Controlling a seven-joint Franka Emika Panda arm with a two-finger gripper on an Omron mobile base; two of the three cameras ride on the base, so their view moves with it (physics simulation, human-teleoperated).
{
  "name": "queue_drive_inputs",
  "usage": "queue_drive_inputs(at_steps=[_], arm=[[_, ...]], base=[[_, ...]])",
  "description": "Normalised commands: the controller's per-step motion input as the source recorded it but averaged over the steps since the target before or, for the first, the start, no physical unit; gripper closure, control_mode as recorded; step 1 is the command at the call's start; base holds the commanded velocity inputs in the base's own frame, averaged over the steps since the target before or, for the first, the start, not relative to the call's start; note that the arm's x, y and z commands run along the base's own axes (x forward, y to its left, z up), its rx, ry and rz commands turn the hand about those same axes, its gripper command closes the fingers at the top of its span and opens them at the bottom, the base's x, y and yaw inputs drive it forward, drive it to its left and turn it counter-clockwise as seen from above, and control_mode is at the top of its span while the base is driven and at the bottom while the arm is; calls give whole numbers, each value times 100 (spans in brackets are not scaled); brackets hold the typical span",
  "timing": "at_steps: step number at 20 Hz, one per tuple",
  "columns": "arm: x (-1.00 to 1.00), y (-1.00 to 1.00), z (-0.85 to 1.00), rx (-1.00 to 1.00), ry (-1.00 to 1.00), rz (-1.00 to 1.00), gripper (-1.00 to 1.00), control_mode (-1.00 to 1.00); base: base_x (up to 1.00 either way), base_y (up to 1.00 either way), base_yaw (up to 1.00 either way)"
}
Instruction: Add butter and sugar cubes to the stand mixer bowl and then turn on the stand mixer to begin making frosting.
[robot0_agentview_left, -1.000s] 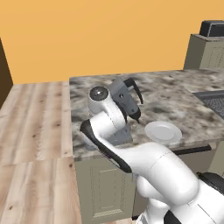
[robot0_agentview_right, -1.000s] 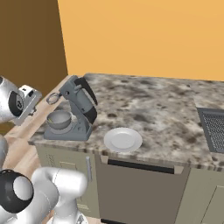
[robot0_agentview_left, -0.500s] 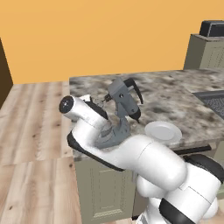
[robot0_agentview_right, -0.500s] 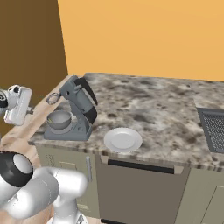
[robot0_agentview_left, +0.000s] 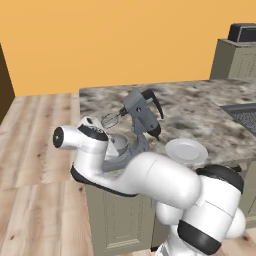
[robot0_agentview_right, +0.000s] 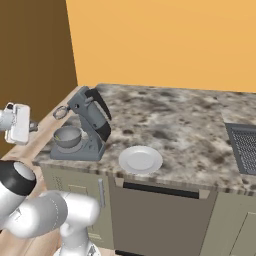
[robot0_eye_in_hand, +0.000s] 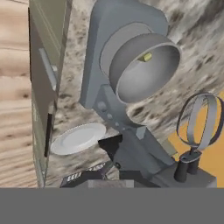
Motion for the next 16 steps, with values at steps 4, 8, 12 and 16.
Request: queue_drive_inputs(at_steps=[4,8,12,16], arm=[[5,-14,-14,-29,14,12,100,-100],[17,-28,-33,-27,21,9,100,-100],[21,-14,-35,-28,21,7,100,-100],[27,-1,-7,-22,14,7,100,-100]], base=[[0,0,0],[0,0,0],[0,0,0],[0,0,0]])
